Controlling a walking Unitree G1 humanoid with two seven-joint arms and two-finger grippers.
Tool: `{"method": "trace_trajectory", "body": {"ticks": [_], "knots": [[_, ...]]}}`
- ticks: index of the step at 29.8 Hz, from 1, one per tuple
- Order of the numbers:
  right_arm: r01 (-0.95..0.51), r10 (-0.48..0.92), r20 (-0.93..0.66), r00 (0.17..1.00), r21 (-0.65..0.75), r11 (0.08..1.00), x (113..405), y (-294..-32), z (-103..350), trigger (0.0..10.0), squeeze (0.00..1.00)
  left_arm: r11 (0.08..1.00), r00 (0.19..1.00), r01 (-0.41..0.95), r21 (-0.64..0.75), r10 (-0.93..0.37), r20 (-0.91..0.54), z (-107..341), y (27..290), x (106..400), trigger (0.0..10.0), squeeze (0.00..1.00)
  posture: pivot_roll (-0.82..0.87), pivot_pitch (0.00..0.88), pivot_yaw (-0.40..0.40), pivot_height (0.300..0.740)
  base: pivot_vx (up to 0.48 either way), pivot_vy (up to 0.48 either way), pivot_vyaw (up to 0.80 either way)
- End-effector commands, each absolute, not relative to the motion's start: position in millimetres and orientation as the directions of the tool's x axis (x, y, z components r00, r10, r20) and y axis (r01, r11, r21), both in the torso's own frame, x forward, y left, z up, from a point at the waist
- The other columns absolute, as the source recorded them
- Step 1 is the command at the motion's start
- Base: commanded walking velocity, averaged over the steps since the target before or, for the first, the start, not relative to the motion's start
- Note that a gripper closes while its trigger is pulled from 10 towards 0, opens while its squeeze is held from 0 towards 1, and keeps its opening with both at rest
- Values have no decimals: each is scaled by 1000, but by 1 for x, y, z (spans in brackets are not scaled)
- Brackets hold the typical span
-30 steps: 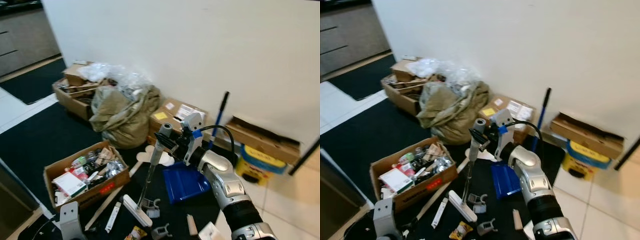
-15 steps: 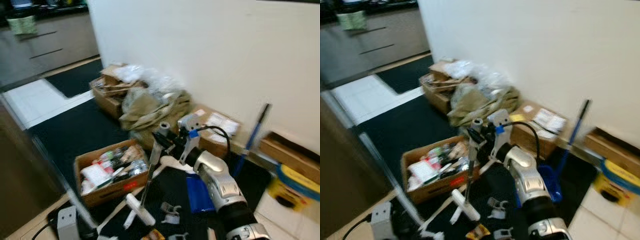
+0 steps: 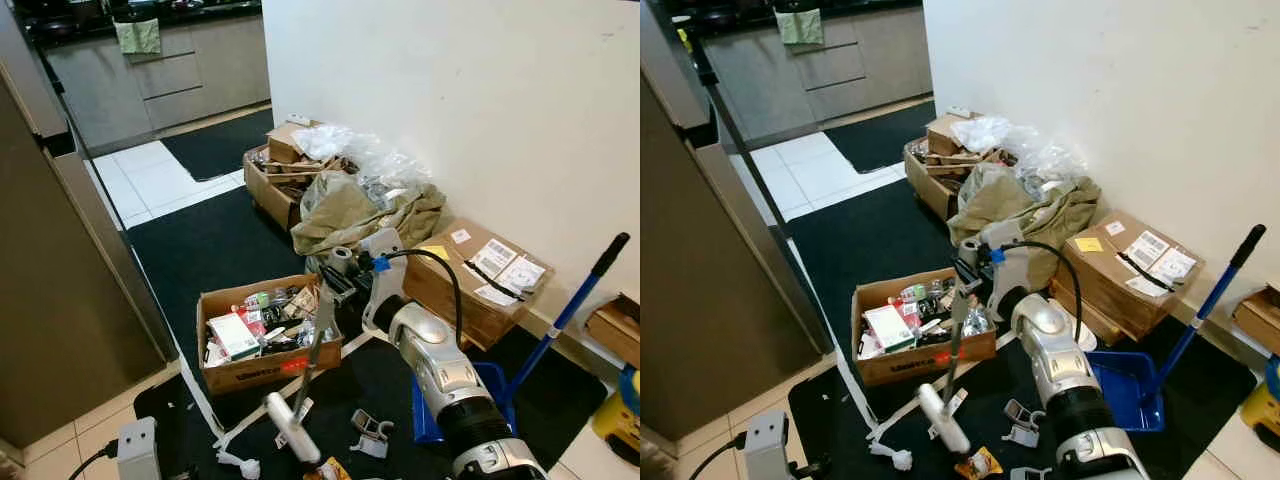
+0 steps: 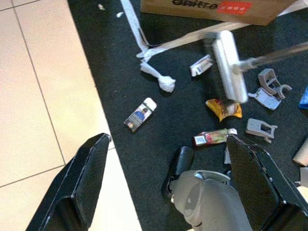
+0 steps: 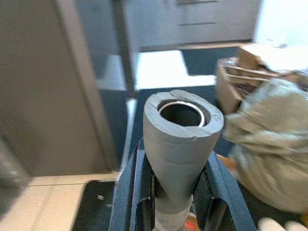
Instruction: Sweep floor
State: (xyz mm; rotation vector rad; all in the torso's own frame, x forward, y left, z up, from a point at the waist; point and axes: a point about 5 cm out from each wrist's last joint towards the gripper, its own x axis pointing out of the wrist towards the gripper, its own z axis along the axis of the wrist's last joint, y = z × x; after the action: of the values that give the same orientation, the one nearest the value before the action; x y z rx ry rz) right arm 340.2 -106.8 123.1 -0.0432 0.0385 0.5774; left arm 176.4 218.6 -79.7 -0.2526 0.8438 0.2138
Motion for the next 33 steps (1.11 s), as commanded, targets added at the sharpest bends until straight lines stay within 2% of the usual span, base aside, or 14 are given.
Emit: {"method": "trace_trajectory", "body": {"ticks": [1,33], "knots": [[-539,539,-9,842,-40,841,344,-106,134,10000,0,949,636,-284,-136,80,-768,-82,218,173,10000,0,-96,0,32,740,0,0,0],[-439,439,-11,898,-7,898,352,-107,129,10000,0,954,629,-269,-130,72,-774,-82,220,170,10000,0,-82,0,31,740,0,0,0]]}}
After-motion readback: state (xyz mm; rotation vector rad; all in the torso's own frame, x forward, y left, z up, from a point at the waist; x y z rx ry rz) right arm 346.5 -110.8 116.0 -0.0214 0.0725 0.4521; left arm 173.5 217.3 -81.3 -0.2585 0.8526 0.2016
